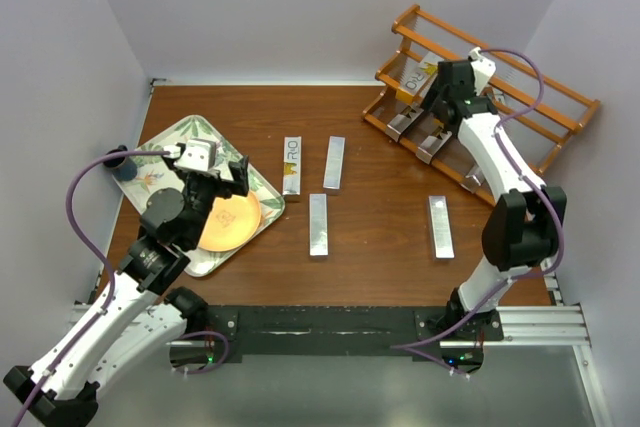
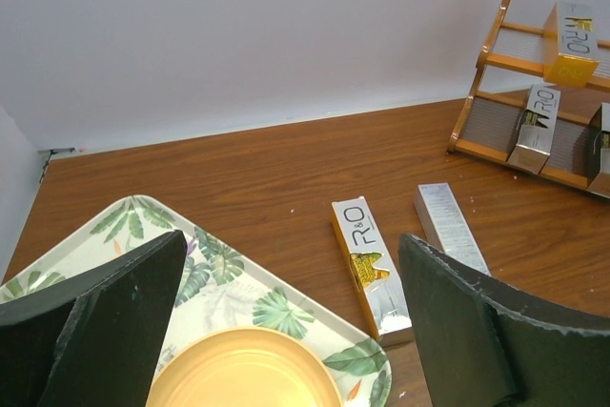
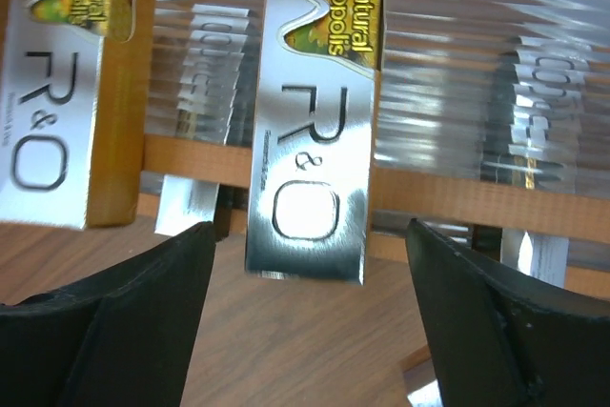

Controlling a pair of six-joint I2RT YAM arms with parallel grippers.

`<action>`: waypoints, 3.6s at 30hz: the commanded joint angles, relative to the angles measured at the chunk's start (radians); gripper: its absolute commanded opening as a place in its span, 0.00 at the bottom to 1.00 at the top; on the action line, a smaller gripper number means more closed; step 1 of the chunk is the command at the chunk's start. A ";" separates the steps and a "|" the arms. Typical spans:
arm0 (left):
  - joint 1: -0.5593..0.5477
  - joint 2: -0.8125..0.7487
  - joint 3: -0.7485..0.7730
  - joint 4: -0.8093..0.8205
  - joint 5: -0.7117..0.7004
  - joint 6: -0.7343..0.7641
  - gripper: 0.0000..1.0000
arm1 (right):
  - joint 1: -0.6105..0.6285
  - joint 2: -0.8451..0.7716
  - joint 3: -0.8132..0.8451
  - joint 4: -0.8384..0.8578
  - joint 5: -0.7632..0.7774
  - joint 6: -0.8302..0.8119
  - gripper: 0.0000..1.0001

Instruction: Place and organize the toothpastes onto the shelf

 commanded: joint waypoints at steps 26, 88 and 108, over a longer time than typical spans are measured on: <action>0.003 0.784 0.434 -0.302 0.027 -0.363 1.00 | -0.001 -0.939 -0.684 0.180 -0.265 -0.164 0.98; -0.029 1.130 0.807 -0.578 0.384 0.298 0.31 | 0.038 -0.993 -0.786 0.301 -0.802 -0.360 0.98; -0.170 0.818 0.736 -0.840 0.861 0.649 0.34 | 0.236 -0.907 -0.842 0.450 -1.336 -0.605 0.98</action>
